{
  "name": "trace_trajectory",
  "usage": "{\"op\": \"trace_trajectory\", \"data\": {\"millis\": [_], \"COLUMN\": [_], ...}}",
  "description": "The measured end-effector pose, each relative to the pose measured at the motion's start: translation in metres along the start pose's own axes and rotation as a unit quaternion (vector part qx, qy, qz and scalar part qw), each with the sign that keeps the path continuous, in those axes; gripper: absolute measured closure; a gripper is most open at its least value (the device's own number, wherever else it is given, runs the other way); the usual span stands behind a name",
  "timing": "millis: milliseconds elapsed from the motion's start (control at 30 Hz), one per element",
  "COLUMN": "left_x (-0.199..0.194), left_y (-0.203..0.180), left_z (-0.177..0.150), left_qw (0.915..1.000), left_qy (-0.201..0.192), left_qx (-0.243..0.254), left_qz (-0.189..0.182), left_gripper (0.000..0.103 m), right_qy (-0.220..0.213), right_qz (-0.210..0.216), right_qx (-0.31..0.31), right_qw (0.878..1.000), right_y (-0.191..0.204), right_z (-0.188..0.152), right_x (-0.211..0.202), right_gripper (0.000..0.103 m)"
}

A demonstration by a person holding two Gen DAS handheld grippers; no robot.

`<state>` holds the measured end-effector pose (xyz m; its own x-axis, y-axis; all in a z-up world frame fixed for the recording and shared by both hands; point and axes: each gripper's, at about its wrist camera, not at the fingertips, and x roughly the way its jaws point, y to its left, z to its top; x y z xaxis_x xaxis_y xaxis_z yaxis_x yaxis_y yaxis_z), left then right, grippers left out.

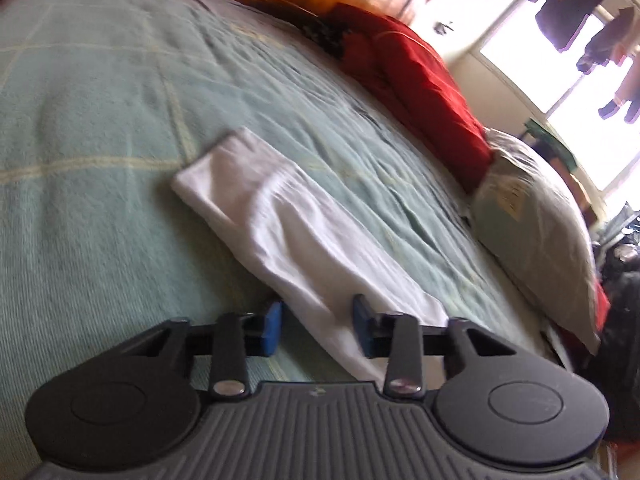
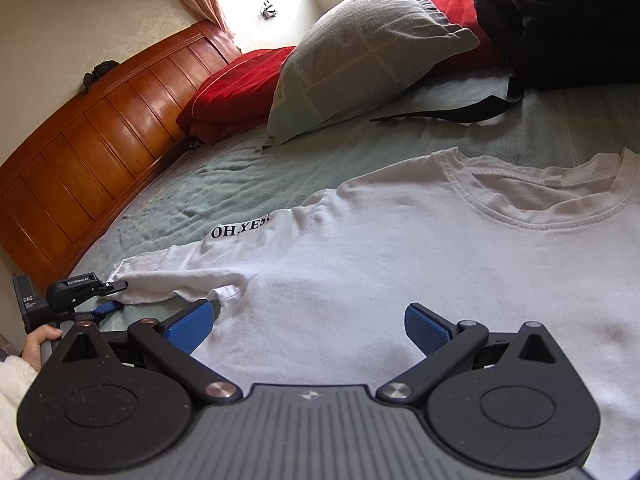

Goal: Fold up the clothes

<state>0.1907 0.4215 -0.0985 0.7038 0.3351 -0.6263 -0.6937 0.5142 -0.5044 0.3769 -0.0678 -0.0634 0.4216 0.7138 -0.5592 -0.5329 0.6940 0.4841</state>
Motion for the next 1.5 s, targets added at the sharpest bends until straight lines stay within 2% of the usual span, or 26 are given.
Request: {"op": "trace_trajectory", "data": {"millis": [100,200,400,433,500,600,800,833,900,1033,1133,1267,1367,1433,1500], "left_x": [-0.001,-0.005,-0.023,-0.024,-0.028,-0.033,-0.043,-0.045,-0.049,-0.045,-0.031,-0.004,0.017,0.032,0.044], "left_y": [-0.008,-0.014,-0.020,-0.022,-0.026,-0.032,-0.044,-0.052,-0.078,-0.133,-0.171,-0.203,-0.215,-0.217,-0.220], "left_z": [0.004,0.009,0.015,0.014,0.012,0.010,0.006,0.002,-0.010,-0.035,-0.052,-0.065,-0.079,-0.086,-0.089], "left_qw": [0.9994,0.9984,0.9964,0.9957,0.9941,0.9912,0.9836,0.9828,0.9804,0.9690,0.9574,0.9451,0.9301,0.9235,0.9215], "left_qy": [-0.001,-0.003,-0.005,-0.003,0.001,0.006,0.017,0.022,0.042,0.083,0.102,0.158,0.187,0.193,0.178], "left_qx": [0.021,0.038,0.059,0.065,0.078,0.097,0.135,0.147,0.180,0.232,0.265,0.283,0.316,0.332,0.345], "left_qz": [0.026,0.042,0.061,0.066,0.076,0.090,0.119,0.110,0.067,-0.018,-0.050,-0.042,-0.017,0.002,0.006], "left_gripper": [0.092,0.096,0.096,0.095,0.086,0.086,0.076,0.074,0.067,0.059,0.058,0.056,0.056,0.056,0.047], "right_qy": [0.004,0.004,0.004,0.004,0.003,0.003,-0.003,-0.001,0.000,0.001,0.012,0.035,0.037,0.037,0.043], "right_qz": [-0.002,-0.004,-0.005,-0.005,-0.005,-0.005,-0.003,-0.003,-0.003,-0.002,-0.001,0.006,0.016,0.022,0.024], "right_qx": [-0.001,-0.001,-0.001,-0.002,-0.003,-0.005,-0.005,-0.005,-0.007,-0.015,-0.024,-0.045,-0.062,-0.071,-0.071], "right_qw": [1.000,1.000,1.000,1.000,1.000,1.000,1.000,1.000,1.000,1.000,1.000,0.998,0.997,0.997,0.996], "right_y": [0.000,-0.001,-0.001,-0.001,-0.001,-0.001,0.000,0.000,0.001,0.005,0.008,0.016,0.024,0.029,0.029], "right_z": [0.000,-0.001,0.000,0.000,0.000,0.000,0.000,0.000,0.000,0.000,-0.001,-0.002,-0.004,-0.005,-0.006], "right_x": [0.002,0.002,0.002,0.002,0.002,0.001,-0.001,-0.001,0.000,-0.001,0.000,-0.001,-0.004,-0.005,-0.002], "right_gripper": [0.000,0.000,0.000,0.000,0.000,0.000,0.000,0.000,0.000,0.000,0.000,0.000,0.000,0.000,0.000]}}
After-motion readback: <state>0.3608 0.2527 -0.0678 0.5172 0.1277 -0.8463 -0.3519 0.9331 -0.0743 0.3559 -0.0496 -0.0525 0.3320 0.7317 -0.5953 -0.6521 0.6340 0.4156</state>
